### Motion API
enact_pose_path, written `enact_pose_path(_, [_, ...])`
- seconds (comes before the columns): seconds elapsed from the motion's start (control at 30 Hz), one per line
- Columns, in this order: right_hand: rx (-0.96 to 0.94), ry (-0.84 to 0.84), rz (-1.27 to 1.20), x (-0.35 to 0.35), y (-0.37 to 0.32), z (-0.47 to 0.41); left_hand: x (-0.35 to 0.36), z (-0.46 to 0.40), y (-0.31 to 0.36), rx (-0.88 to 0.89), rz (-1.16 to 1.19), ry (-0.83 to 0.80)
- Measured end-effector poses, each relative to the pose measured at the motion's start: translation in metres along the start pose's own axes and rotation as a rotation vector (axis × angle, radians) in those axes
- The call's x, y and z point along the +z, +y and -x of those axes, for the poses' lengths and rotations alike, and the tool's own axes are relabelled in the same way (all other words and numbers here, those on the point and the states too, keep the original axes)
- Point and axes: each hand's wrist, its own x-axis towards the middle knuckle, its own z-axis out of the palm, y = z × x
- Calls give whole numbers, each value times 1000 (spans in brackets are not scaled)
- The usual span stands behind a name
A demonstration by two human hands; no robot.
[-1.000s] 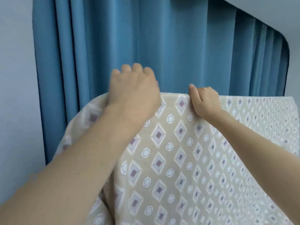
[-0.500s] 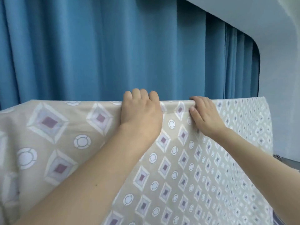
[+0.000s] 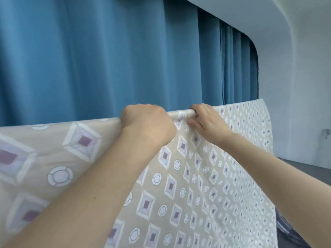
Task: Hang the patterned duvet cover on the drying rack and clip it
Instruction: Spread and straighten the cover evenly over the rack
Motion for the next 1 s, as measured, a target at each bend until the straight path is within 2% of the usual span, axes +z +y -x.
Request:
enact_pose_path(0.1, [-35,28,-38,5,1,-1,4,-8,13,20,40,25])
enact_pose_path(0.2, [-53,-25,-83,0,13,3,9,-19,22,59,35,86])
enact_pose_path(0.33, [132,-88,-166,-14,47,14,22,-35,33,55,75,117])
enact_pose_path(0.43, [252,-117,-102,-21,78,19,30,-48,55,77,71,163])
enact_pose_path(0.7, [229,-223,132,-19,173,15,48,-115,144,120,105,110])
enact_pose_path(0.87, [273,-372,143,-30,221,-12,47,-158,179,104,126,-48])
enact_pose_path(1.0, [186,-429,212,-30,256,-27,52,-185,209,107,121,-73])
